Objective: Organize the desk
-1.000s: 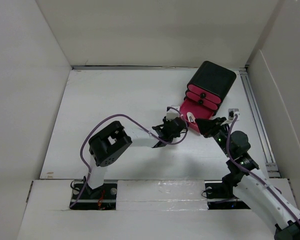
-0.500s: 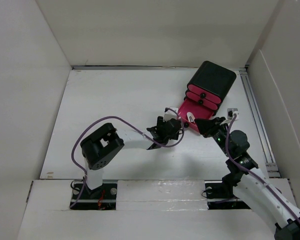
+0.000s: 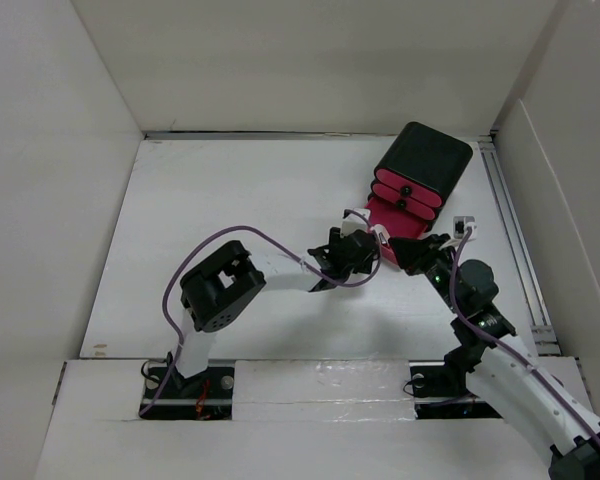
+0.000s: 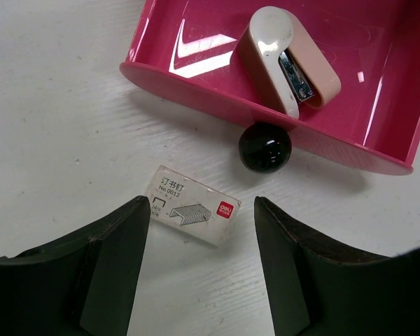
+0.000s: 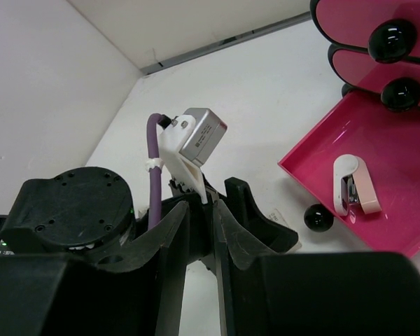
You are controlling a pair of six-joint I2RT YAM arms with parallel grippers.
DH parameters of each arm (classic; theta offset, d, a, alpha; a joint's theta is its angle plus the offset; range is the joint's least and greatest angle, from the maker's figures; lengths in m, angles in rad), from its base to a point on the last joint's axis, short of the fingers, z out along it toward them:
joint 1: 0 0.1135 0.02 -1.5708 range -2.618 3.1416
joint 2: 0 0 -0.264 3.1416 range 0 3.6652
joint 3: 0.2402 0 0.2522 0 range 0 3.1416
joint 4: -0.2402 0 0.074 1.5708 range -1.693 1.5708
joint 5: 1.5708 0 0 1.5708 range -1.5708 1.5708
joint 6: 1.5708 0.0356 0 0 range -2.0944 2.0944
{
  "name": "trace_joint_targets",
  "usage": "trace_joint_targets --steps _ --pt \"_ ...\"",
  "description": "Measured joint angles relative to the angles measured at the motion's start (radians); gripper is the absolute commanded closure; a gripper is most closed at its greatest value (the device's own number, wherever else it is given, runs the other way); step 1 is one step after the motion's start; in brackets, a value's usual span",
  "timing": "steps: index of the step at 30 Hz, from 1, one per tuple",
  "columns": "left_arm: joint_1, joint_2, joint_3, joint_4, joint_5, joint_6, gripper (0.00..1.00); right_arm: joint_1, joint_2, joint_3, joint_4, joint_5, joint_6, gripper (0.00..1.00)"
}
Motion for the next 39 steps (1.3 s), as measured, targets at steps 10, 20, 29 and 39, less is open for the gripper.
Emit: trace_joint_targets --steps 10,20,29,39 --pt "0.000 0.052 0.066 -0.058 -0.038 0.012 0.46 0.000 0.012 0.000 0.000 0.000 0.000 0.74" --pt "-0.005 0.011 -0.042 0.042 -0.034 0.146 0.54 0.000 -0.001 0.000 0.001 0.001 0.000 0.74" --pt "-0.007 -0.053 -0.136 0.092 -0.013 0.291 0.53 0.000 0.003 0.000 0.006 0.000 0.000 0.74" --pt "-0.007 -0.055 -0.129 0.079 0.027 0.306 0.47 0.000 0.012 0.000 0.006 0.000 0.000 0.74"
